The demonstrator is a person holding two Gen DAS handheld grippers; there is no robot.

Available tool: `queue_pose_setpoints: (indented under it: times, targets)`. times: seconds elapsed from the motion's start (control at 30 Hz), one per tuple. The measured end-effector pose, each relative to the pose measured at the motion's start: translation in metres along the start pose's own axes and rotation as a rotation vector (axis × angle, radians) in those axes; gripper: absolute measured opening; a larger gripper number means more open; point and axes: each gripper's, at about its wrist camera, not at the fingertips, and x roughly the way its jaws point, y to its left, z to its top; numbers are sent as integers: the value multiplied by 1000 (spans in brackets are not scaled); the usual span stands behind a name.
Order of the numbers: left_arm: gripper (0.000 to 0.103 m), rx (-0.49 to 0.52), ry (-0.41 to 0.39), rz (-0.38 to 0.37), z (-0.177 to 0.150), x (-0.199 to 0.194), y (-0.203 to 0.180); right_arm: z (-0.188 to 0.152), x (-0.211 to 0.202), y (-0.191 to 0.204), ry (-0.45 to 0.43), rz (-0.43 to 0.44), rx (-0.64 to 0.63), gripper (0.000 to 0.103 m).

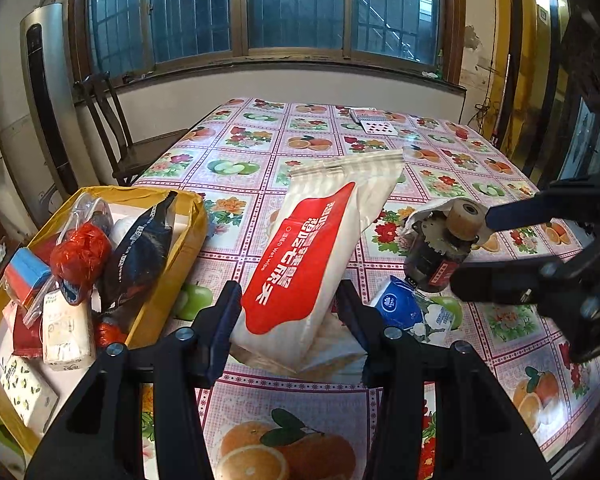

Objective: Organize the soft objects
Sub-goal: 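Lift the snack bag with left tool while right tool lifts the tissue pack, then drop snack bag into the box with left tool while right tool drops tissue pack there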

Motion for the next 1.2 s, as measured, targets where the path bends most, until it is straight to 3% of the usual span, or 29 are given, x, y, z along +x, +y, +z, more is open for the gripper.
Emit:
queue_pose_setpoints:
  times: [0.4, 0.7, 0.77, 0.8, 0.83, 0.87, 1.2]
  targets:
    - [47, -53, 39, 11, -13, 7, 27, -9, 78, 5, 197, 48, 47, 82]
    - [47, -71, 59, -9, -17, 10, 31, -12, 104, -10, 285, 3, 66, 83]
    - [47, -74, 62, -15, -18, 9, 32, -13, 102, -7, 259, -37, 46, 74]
    - [47, -74, 64, -16, -19, 10, 32, -14, 100, -6, 247, -41, 43, 60]
    - [47, -76, 66, -21, -19, 10, 32, -14, 96, -7, 229, -24, 55, 39]
    - [47, -78, 68, -26, -19, 10, 32, -15, 92, -10, 219, 5, 77, 27]
    - [47, -124, 56, -72, -18, -7, 44, -22, 66, -2, 128, 132, 137, 26]
